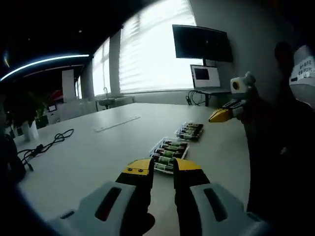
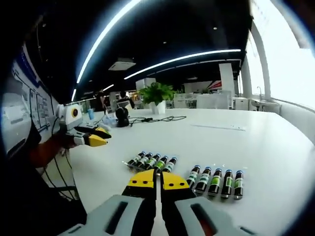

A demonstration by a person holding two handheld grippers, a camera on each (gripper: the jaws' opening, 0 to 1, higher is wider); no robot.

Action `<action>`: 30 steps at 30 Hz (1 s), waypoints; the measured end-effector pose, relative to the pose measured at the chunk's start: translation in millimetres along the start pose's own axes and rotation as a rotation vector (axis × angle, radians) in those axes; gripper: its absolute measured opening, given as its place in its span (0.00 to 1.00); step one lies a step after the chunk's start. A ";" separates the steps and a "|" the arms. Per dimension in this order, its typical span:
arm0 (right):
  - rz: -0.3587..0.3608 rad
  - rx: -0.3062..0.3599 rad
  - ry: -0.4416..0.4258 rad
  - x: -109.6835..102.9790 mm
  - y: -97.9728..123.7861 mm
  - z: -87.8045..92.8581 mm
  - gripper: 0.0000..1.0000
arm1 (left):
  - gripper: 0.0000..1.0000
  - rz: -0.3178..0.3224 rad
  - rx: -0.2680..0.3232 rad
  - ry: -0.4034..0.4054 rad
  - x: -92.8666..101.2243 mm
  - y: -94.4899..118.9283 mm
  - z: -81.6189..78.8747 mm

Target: Grip medicine bottles put into box

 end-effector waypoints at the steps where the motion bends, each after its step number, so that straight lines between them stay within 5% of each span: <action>1: 0.006 -0.003 0.019 1.9 3.7 -0.4 0.00 | 0.10 -0.005 -0.002 -0.003 3.3 0.8 -0.6; 7: 0.017 0.003 0.102 11.2 25.5 1.7 0.00 | 0.10 -0.054 -0.025 0.001 21.9 4.2 3.7; 10: 0.015 -0.055 0.173 20.7 29.9 2.9 0.00 | 0.10 -0.067 -0.026 0.012 27.9 4.4 8.7; 21: 0.067 -0.058 0.065 37.6 47.0 15.1 0.00 | 0.10 -0.088 -0.013 0.004 35.3 5.6 10.2; 30: 0.075 -0.005 0.053 33.2 55.8 1.0 0.00 | 0.10 -0.092 -0.005 0.017 38.2 11.0 12.0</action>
Point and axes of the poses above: the point that each gripper's makers call its tool centre point, and the gripper's own axes: y roughly backward along the fingers, x roughly to its right, z roughly out of its underside, the point moved 6 cm from there along y, roughly backward along the fingers, and after that the axes turned 7 degrees about x, right-handed, at the moved point
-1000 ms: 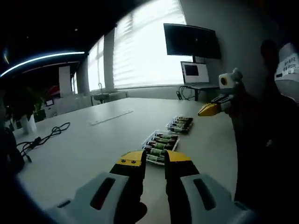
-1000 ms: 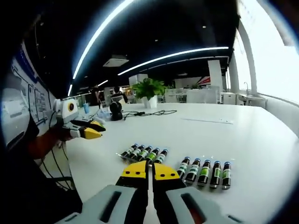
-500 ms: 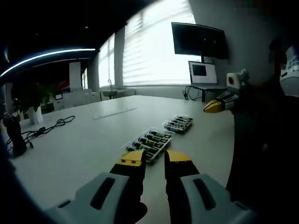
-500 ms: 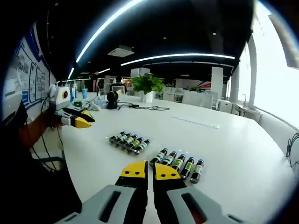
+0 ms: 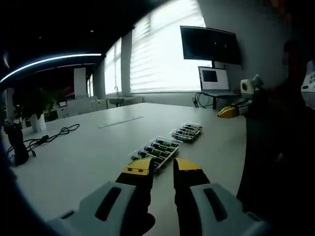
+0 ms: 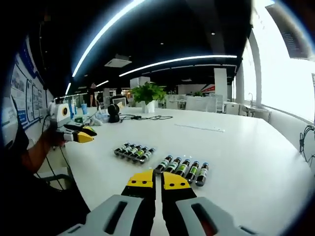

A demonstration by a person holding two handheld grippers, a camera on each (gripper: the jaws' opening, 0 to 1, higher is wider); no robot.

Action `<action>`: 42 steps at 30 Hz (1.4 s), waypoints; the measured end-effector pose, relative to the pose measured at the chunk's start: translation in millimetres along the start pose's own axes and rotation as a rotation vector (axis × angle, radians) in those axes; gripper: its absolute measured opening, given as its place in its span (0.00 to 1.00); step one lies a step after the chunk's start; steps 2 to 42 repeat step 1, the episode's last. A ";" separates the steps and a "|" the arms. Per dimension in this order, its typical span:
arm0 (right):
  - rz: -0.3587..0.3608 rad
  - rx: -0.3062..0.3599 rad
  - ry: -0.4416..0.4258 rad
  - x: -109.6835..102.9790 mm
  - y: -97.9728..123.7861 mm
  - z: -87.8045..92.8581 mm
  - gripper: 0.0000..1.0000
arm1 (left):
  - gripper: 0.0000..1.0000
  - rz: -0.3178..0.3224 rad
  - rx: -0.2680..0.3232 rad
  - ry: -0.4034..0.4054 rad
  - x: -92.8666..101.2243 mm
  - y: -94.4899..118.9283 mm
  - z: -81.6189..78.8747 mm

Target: Grip medicine bottles put into box

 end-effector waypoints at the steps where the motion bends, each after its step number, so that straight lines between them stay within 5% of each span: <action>1: 0.002 0.000 0.000 -0.2 0.3 -0.4 0.00 | 0.10 -0.001 -0.002 -0.003 0.5 0.4 0.4; 42: 0.002 0.000 0.000 -0.2 0.3 -0.4 0.00 | 0.10 -0.001 -0.002 -0.003 0.5 0.4 0.4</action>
Point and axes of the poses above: the point that each gripper's makers call its tool centre point, and the gripper's own axes: y roughly backward along the fingers, x roughly to its right, z roughly out of its underside, the point moved 6 cm from there along y, roughly backward along the fingers, and after that the axes turned 7 degrees about x, right-handed, at the moved point
